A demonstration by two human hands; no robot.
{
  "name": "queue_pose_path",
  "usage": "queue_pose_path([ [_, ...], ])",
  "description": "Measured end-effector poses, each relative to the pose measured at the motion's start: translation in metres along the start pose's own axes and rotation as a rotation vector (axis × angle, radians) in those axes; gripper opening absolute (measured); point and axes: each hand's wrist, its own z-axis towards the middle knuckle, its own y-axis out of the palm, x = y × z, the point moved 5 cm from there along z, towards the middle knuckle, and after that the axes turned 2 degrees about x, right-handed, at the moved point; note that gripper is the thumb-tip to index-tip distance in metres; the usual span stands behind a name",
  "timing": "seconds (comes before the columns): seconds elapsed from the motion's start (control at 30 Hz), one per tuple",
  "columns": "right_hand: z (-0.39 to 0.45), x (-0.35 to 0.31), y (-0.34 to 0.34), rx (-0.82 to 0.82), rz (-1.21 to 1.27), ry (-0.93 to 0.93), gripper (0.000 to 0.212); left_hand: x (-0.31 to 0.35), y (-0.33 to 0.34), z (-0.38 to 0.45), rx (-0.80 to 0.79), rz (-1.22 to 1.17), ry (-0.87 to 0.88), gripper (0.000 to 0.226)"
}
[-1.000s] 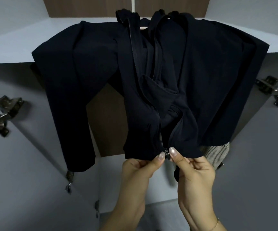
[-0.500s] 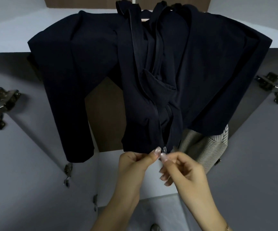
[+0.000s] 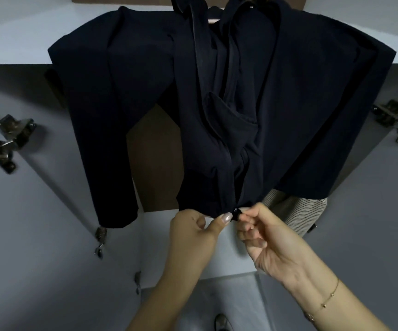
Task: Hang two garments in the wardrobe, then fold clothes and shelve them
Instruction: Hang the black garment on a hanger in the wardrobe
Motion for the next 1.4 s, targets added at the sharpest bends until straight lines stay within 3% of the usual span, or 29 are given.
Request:
queue_pose_path([
  [0.17,0.003,-0.001,0.004,-0.015,-0.152,-0.033,0.012,0.001,-0.008,0.011,-0.039,0.038,0.036,0.065],
  [0.3,0.004,0.007,0.007,-0.14,-0.207,0.064,0.022,-0.005,0.003,0.001,-0.106,0.023,0.017,0.047],
  [0.43,0.007,0.01,0.002,-0.173,-0.212,0.095,0.028,-0.005,0.007,-0.003,-0.059,0.143,0.186,0.034],
  [0.57,0.01,0.009,0.001,-0.171,0.015,0.245,0.013,-0.004,0.007,-0.003,-0.007,0.308,0.352,0.021],
  [0.67,0.012,-0.01,0.006,-0.246,0.297,0.357,0.039,-0.009,0.007,-0.006,-0.031,0.312,0.378,0.037],
  [0.87,0.007,-0.05,0.02,-0.324,0.065,0.209,0.033,-0.026,0.0,-0.001,-0.179,0.091,-0.04,0.033],
  [0.93,0.007,-0.063,0.023,-0.261,-0.17,0.11,0.017,-0.026,-0.005,0.002,-0.235,0.086,-0.109,0.038],
  [1.0,0.005,-0.069,0.027,-0.253,-0.335,0.095,0.019,-0.02,-0.016,0.002,-0.316,0.143,-0.103,0.041],
  [1.07,0.001,-0.069,0.032,-0.283,-0.411,0.125,0.021,-0.008,-0.031,0.002,-0.371,0.335,-0.047,0.045],
  [1.1,-0.001,-0.07,0.034,-0.292,-0.434,0.133,0.02,0.003,-0.04,0.003,-0.323,0.458,0.026,0.047],
  [1.17,-0.005,-0.073,0.038,-0.301,-0.473,0.132,0.017,0.037,-0.058,0.005,-0.1,0.567,0.229,0.048],
  [1.23,-0.009,-0.077,0.042,-0.321,-0.5,0.124,0.016,0.068,-0.061,0.006,0.037,0.492,0.389,0.038],
  [1.4,-0.021,-0.08,0.054,-0.354,-0.54,0.114,0.012,0.08,-0.021,0.016,-0.071,0.452,0.473,0.026],
])
